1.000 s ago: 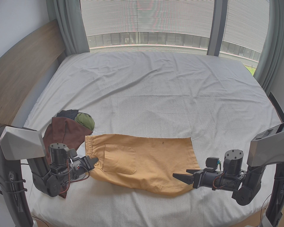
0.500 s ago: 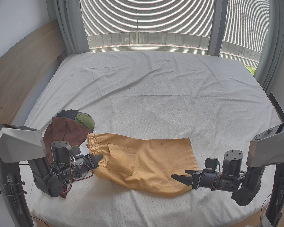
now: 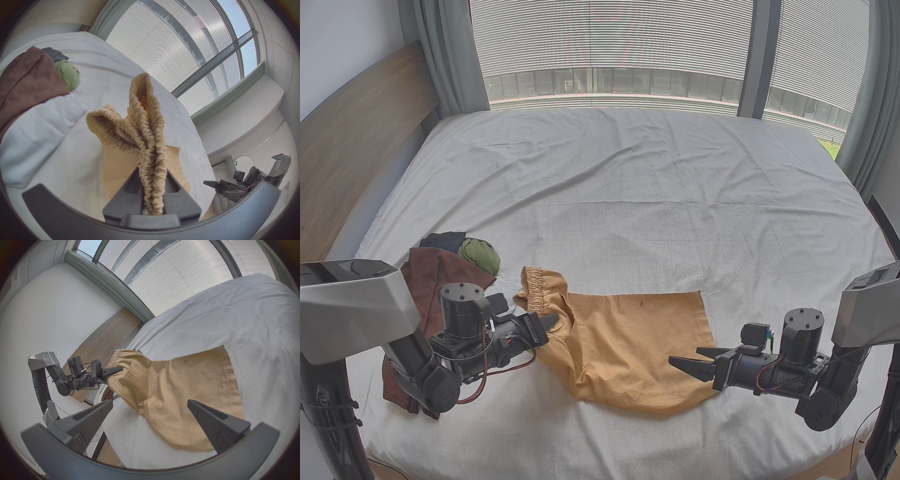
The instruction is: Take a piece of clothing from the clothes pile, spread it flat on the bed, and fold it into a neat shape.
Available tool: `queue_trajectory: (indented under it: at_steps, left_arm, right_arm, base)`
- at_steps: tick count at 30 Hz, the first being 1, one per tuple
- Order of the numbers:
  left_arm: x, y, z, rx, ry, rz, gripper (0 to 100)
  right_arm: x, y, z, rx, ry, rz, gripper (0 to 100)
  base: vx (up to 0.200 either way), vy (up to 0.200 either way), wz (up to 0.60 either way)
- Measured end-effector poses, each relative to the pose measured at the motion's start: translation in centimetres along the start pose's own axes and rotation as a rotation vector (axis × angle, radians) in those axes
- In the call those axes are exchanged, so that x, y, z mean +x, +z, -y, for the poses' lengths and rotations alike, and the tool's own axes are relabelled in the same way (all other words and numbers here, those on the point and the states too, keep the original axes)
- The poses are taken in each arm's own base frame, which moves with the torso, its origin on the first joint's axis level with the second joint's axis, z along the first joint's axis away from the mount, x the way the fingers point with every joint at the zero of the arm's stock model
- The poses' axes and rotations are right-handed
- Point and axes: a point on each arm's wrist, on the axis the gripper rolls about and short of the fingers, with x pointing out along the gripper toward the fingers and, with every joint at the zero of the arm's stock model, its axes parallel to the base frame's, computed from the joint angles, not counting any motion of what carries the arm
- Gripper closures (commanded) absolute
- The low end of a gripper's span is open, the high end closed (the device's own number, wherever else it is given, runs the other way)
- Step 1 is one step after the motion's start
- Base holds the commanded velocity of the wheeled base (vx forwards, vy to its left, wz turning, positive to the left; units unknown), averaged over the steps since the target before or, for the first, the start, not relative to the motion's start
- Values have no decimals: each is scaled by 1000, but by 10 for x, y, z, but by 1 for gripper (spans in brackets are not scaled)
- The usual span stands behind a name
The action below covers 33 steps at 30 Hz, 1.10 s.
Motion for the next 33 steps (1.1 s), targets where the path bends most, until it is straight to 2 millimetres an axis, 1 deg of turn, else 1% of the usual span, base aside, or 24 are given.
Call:
queue_trajectory:
  at_steps: [6,13,19,25,28,33]
  left_arm:
    - [15,-2,24,1,-47,-16,100]
    - [26,-5,47,19,-106,-24,100]
    - [32,-10,57,19,-111,-63,100]
    - [41,-8,72,-7,-149,-61,100]
    - [48,-7,78,-7,-166,-57,100]
    - [60,-12,84,-4,-179,-71,100]
  right_arm:
    - [-6,10,2,-6,-8,40,0]
    - [-11,19,5,-11,-22,81,0]
    - [-14,25,7,-13,-28,103,0]
    - [-16,28,8,-14,-32,117,0]
    - [-16,29,8,-15,-31,121,0]
    - [-17,32,10,-16,-37,137,0]
  base:
    - [0,0,0]
    - [0,0,0]
    - [0,0,0]
    - [0,0,0]
    - [0,0,0]
    - [0,0,0]
